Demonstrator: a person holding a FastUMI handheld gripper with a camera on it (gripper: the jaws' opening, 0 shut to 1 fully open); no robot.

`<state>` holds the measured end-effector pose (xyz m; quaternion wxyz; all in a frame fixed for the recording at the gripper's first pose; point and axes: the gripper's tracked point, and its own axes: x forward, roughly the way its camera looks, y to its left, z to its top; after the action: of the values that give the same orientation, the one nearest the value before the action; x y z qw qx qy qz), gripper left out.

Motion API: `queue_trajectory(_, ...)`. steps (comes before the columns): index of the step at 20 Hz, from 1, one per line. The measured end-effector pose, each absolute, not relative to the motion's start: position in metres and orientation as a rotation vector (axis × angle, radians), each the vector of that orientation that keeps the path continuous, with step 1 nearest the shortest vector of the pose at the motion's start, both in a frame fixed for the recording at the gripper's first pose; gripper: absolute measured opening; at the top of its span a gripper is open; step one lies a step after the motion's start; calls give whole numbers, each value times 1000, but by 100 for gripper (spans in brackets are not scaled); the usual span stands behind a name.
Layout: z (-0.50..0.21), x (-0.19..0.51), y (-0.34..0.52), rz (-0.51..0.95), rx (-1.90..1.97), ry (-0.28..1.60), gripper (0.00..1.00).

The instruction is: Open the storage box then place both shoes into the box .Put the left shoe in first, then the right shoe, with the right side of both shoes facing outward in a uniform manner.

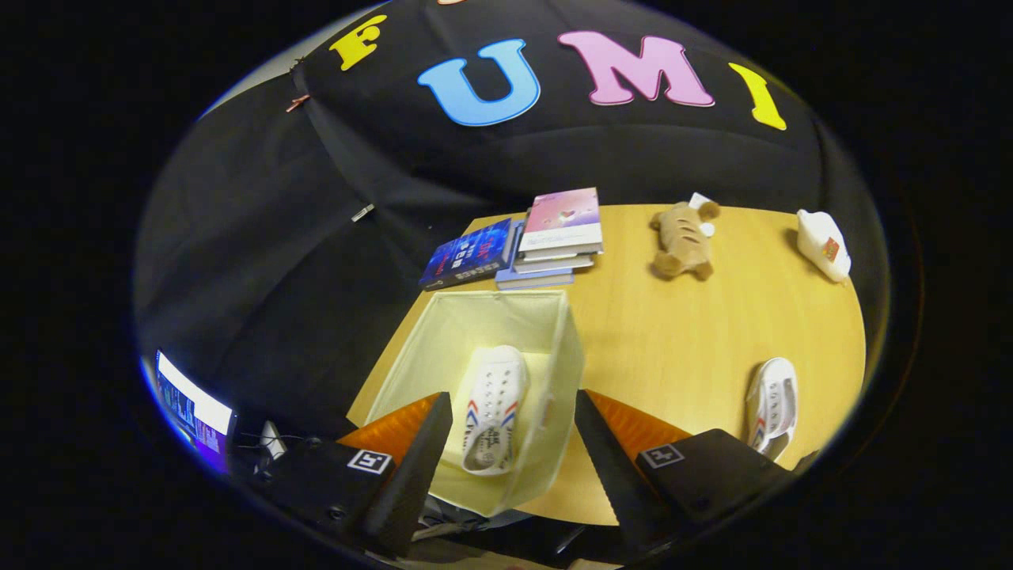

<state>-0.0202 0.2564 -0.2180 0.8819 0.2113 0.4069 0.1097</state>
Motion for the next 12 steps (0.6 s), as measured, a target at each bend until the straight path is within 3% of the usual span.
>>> queue_trajectory(5, -246, -63, 142, 53, 269, 876, 97)
queue_trajectory(12, -348, -138, 34, -142, 143, 1055, 97)
